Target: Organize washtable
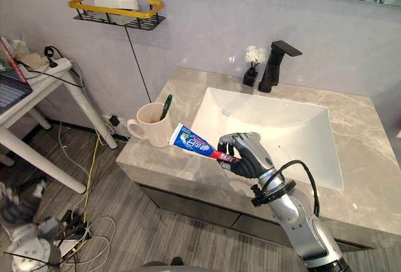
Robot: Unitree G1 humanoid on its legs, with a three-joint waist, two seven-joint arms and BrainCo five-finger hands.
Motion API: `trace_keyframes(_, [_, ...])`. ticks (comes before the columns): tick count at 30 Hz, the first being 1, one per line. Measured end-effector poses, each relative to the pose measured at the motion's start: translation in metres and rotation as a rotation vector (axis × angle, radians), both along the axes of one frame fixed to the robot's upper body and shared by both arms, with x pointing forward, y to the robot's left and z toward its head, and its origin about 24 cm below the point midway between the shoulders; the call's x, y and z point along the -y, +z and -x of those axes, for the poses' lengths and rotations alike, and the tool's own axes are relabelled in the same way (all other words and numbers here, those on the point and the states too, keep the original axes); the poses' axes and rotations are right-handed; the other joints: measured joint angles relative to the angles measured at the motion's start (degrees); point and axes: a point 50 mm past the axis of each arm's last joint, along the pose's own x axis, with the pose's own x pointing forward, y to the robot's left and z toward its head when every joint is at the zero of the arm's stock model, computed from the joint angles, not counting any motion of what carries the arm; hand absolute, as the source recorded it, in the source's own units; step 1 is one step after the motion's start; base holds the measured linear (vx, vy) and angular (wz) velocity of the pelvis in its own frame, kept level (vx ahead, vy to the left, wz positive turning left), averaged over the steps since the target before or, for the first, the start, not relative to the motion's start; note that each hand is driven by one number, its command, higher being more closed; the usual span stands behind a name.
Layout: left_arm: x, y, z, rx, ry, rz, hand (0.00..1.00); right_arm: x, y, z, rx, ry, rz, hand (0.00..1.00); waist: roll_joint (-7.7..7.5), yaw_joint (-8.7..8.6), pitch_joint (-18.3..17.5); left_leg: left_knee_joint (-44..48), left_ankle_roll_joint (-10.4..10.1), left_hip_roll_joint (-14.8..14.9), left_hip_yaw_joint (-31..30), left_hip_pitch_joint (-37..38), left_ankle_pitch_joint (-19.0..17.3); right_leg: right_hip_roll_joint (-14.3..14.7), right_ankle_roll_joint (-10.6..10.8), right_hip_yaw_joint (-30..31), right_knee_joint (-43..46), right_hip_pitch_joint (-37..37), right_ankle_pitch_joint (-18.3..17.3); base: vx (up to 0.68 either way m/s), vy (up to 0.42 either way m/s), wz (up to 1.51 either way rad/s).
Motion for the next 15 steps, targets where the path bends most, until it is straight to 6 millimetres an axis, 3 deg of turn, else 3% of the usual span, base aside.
trace_keyframes(1, [0.007, 0.008, -0.003, 0.040, -0.032, -0.011, 0.00, -0.001, 0.000, 0.000, 0.005, -0.004, -0.014, 1.00, -0.03, 0.00, 0.0, 0.0, 0.0, 0.0, -0.1, 0.0, 0.0, 0.0, 0.0, -0.2, 0.0, 0.1, 0.0, -0.01, 0.005, 0.14])
trace_keyframes(2, [0.027, 0.027, -0.009, 0.145, -0.126, -0.021, 0.00, -0.005, 0.003, -0.002, 0.022, -0.004, -0.044, 1.00, -0.02, 0.00, 0.0, 0.3, 0.0, 0.0, -0.4, 0.0, 0.0, 0.0, 0.0, -0.7, 0.0, 0.3, 0.0, -0.02, 0.000, 0.07])
trace_keyframes(7, [0.069, 0.050, -0.016, 0.317, -0.357, 0.076, 0.00, -0.013, 0.011, -0.006, 0.076, -0.013, -0.120, 1.00, 0.11, -0.07, -0.1, 0.3, 0.1, 0.0, -0.4, 0.7, 0.1, 0.1, 0.2, -0.6, 0.1, 0.9, -0.3, -0.03, -0.001, 0.00])
trace_keyframes(15, [0.093, 0.052, -0.021, 0.355, -0.529, 0.174, 0.00, -0.024, 0.031, -0.009, 0.189, 0.000, -0.196, 1.00, 1.27, -0.10, -0.9, -0.3, 0.1, 0.2, 0.0, 1.6, 0.6, 0.3, 0.2, -0.1, 0.5, 1.0, -0.3, -0.03, 0.003, -0.03])
